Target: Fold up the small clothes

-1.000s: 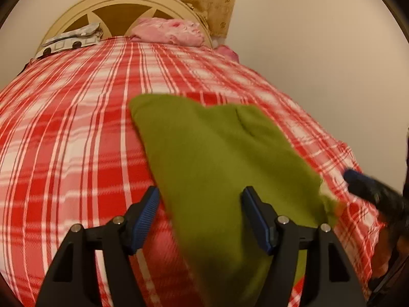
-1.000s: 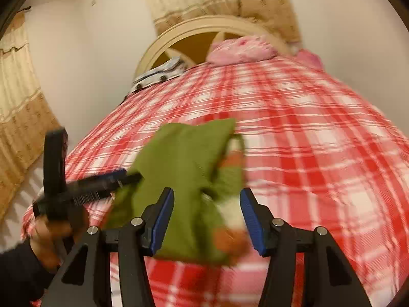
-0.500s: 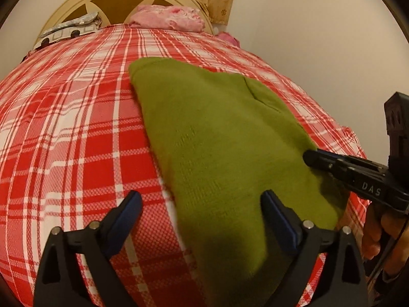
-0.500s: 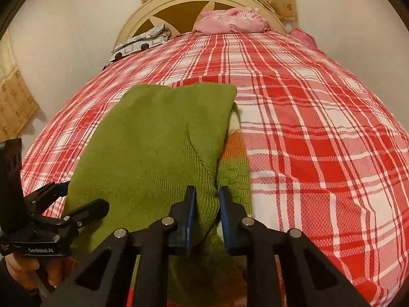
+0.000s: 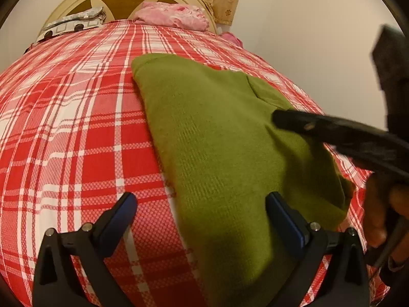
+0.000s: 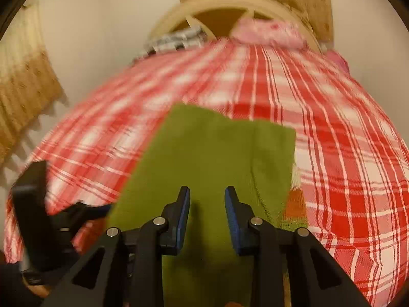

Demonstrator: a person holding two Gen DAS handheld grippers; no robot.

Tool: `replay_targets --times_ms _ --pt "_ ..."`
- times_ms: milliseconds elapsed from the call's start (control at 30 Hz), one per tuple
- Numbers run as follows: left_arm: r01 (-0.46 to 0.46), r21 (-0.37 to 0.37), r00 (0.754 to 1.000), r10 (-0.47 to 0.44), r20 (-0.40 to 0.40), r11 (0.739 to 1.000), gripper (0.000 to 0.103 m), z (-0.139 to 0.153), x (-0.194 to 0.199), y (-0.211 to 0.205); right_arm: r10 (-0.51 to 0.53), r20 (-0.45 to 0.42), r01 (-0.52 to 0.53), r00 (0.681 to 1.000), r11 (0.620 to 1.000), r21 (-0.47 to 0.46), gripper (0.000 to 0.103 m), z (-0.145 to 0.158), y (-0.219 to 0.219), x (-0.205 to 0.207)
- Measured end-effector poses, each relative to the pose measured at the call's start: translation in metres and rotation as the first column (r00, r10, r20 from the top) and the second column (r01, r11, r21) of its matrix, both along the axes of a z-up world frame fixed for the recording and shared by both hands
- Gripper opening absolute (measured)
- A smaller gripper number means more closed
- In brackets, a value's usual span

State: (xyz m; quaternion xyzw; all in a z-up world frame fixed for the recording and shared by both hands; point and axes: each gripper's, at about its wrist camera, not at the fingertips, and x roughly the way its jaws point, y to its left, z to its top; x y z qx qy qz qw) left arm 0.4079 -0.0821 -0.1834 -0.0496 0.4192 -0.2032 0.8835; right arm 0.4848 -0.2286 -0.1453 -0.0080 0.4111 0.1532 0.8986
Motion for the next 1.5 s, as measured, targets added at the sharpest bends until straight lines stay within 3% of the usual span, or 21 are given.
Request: replay_targets --times_ms 67,133,400,567,667,733,867,1400,1433,1500 --pt "0.002 -0.006 1.000 -0.002 -0.004 1.000 0.103 -0.001 0.000 0.001 -0.040 -0.051 0.038 0.998 0.998 -0.040 0.029 -0.016 -0.006 0.012" --pt "0.006 -0.005 1.000 -0.006 -0.004 1.000 0.103 -0.001 -0.001 0.000 -0.054 -0.077 0.055 0.996 0.998 0.006 0.027 -0.023 -0.018 0.017" --pt "0.011 -0.012 1.000 -0.011 -0.006 1.000 0.103 0.000 0.001 0.002 -0.060 -0.053 0.060 0.997 0.998 -0.003 0.021 -0.028 -0.027 0.016" --pt "-0.052 -0.094 0.997 0.058 0.059 0.994 0.103 0.011 -0.008 0.023 -0.052 -0.054 0.052 0.997 0.999 -0.006 0.021 -0.025 -0.029 0.017" --pt "-0.085 -0.133 0.996 0.086 -0.001 0.987 0.103 0.003 0.001 0.030 -0.057 -0.046 0.057 0.997 0.998 -0.001 0.021 -0.027 -0.035 0.017" --pt "-0.090 -0.123 0.996 0.086 -0.033 0.988 0.103 -0.002 0.006 0.028 -0.053 -0.045 0.053 0.998 0.999 0.008 0.021 -0.027 -0.036 0.017" --pt "-0.075 -0.075 0.997 0.074 -0.020 0.994 0.103 -0.003 0.005 0.019 -0.040 -0.058 0.040 0.998 0.999 -0.001 0.021 -0.026 -0.036 0.019" --pt "-0.061 -0.026 0.998 0.061 -0.011 0.998 0.103 -0.003 0.008 0.010 0.025 0.004 -0.025 1.000 0.995 0.092 0.025 -0.011 -0.057 0.005" --pt "-0.061 -0.024 0.998 0.061 -0.011 0.998 0.103 -0.003 0.008 0.009 0.020 0.020 -0.022 1.000 0.996 0.092 0.027 -0.009 -0.058 0.004" --pt "-0.060 -0.024 0.998 0.060 -0.011 0.998 0.103 -0.003 0.009 0.009 -0.008 0.055 0.002 0.998 0.994 0.113 0.053 -0.002 -0.066 0.002"
